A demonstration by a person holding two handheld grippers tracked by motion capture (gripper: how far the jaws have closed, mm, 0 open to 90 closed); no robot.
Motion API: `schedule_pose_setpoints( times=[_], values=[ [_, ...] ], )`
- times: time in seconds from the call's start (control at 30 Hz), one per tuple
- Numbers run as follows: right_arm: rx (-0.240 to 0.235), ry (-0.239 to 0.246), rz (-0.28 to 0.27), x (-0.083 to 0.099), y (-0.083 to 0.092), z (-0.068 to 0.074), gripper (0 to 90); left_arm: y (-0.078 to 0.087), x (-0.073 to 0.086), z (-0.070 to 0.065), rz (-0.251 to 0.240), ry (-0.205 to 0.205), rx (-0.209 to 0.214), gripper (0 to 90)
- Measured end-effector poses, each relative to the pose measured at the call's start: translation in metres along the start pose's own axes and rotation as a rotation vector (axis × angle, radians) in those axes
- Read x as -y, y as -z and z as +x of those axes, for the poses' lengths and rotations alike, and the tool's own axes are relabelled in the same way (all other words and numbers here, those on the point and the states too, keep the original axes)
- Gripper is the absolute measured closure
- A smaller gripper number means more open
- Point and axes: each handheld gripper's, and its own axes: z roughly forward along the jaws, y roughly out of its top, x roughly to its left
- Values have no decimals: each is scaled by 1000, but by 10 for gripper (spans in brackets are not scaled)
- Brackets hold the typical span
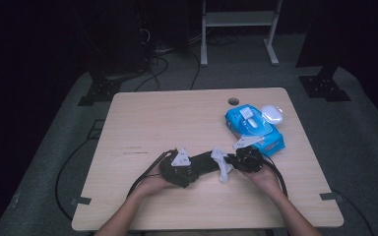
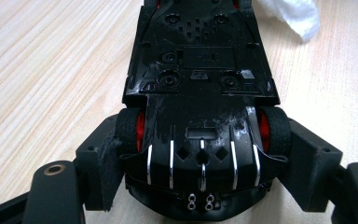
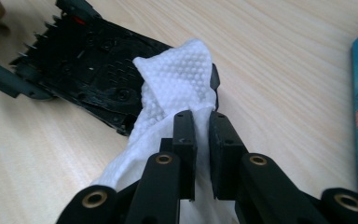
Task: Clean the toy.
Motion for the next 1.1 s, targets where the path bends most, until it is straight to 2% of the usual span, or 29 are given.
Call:
schedule_pose_setpoints(
  times=[0.1,0.2,0.3,0.37,0.4,0.47,0.57,0.7,0.77,0.8,0.87,0.93,0.97,1.1],
  values=[
    [-32,4,-15,-2,3,7,820,0,0,0,3,4,3,247],
    [-88,36,-43,-8,5,23,819,0,0,0,2,5,4,247],
    [-71,94,-25,-10,2,33,819,0,0,0,3,0,0,248],
    [-43,92,0,-7,-1,28,819,1,-1,-1,8,-11,-7,247],
    [-19,85,7,-5,-1,21,819,1,-1,-1,3,-12,-6,247],
    [10,40,18,-1,0,9,819,1,0,0,6,-15,-6,247],
    [6,-19,12,1,4,0,819,1,0,0,5,-10,-2,247],
    [-32,3,-7,-5,1,10,818,1,1,0,2,-5,2,247],
    [-13,44,3,-7,-2,14,818,1,0,0,2,-8,1,247],
    [-5,48,8,-8,-3,13,818,1,0,0,4,-15,-3,247],
    [28,37,16,-7,-3,7,818,1,0,0,3,-17,-4,247],
    [41,-4,23,-9,-3,-1,818,0,0,0,5,-19,0,247],
    [43,-4,18,-11,-3,-3,818,0,0,0,3,-19,2,247],
    [25,7,-5,-29,-9,4,818,-1,-1,-1,-5,-21,6,247]
  ],
)
